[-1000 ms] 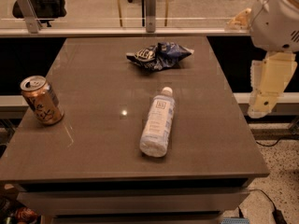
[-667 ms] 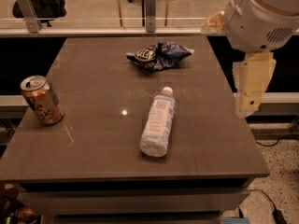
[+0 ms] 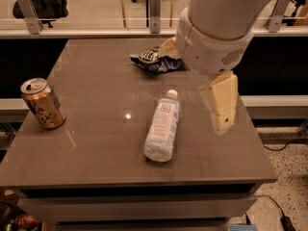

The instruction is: Move blue plastic bottle near orange can

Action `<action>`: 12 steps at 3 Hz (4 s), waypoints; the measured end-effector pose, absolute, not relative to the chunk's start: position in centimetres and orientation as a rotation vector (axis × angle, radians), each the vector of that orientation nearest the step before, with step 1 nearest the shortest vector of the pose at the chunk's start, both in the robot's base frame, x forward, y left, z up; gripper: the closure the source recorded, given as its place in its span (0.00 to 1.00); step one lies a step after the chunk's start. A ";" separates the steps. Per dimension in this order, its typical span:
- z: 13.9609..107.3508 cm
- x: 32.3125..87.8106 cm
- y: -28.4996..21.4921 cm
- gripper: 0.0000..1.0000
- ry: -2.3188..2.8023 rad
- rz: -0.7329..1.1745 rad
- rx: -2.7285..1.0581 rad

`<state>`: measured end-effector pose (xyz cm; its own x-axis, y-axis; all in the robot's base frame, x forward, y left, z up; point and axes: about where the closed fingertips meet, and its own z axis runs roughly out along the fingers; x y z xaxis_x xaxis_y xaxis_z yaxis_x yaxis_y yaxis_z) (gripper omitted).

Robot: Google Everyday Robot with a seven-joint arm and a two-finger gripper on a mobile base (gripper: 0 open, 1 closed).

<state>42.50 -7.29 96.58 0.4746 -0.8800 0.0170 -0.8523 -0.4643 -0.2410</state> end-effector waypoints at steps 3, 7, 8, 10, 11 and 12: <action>90.8 42.3 -1.7 0.00 1.201 -0.211 -2.824; 85.3 45.9 -3.6 0.41 1.212 -0.157 -2.839; 84.7 46.3 -4.3 0.64 1.231 -0.142 -2.831; 85.1 46.3 -4.2 1.00 1.217 -0.142 -2.857; 86.5 45.6 -3.0 1.00 1.158 -0.152 -2.878; 88.0 44.8 -1.6 1.00 1.090 -0.179 -2.887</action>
Offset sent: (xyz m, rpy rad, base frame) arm -0.0090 0.0620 -0.0721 -0.1855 0.1088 0.3138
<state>44.84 -1.58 88.01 0.7447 -0.6612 0.0907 -0.6554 -0.7502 -0.0876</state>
